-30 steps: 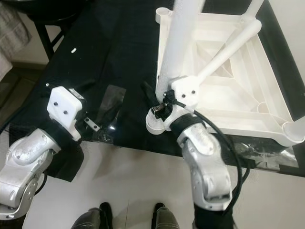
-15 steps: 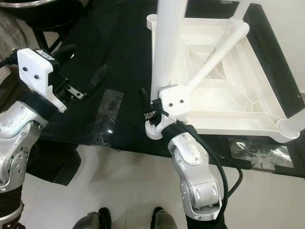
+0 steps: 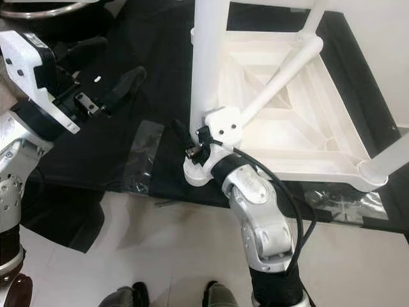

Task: Building children table

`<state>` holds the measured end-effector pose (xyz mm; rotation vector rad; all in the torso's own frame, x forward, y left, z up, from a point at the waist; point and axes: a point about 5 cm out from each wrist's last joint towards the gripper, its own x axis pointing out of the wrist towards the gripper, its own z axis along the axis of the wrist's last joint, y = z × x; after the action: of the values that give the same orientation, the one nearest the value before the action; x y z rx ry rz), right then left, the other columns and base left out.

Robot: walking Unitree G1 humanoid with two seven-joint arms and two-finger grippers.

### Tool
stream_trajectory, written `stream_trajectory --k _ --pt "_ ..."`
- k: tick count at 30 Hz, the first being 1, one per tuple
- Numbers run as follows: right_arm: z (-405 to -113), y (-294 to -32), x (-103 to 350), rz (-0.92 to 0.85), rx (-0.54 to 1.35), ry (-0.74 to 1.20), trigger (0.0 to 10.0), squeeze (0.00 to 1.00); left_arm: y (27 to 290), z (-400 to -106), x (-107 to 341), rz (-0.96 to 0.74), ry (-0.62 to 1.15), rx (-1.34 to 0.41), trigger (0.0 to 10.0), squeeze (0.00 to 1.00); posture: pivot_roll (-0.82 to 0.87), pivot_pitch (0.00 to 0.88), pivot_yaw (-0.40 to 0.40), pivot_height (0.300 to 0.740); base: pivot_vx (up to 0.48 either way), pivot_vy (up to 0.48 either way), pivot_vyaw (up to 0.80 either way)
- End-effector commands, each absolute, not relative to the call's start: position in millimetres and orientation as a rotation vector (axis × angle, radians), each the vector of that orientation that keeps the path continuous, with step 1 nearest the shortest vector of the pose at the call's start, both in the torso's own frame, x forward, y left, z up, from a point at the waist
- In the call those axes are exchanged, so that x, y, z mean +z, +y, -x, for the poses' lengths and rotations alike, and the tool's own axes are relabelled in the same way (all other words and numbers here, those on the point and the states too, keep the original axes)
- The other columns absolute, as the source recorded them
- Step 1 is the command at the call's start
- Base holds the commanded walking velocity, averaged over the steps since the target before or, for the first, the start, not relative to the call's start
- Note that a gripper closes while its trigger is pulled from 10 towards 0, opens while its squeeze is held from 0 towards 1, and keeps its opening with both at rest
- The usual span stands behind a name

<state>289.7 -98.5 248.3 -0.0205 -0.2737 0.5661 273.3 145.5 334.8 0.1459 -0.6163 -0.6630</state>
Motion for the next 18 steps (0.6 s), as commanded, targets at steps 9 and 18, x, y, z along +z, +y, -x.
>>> stream_trajectory --k 9,18 --pt "-294 -93 261 -0.019 0.647 -0.334 10.0 0.0 139 -268 330 -0.145 -0.572 -0.767 10.0 0.0 -0.04 0.18 -0.003 0.74 0.0 0.0 0.0" --pt "-298 -90 253 0.028 0.666 -0.301 10.0 0.0 135 -267 328 -0.14 -0.558 -0.788 10.0 0.0 -0.03 0.187 0.002 0.74 0.0 0.0 0.0"
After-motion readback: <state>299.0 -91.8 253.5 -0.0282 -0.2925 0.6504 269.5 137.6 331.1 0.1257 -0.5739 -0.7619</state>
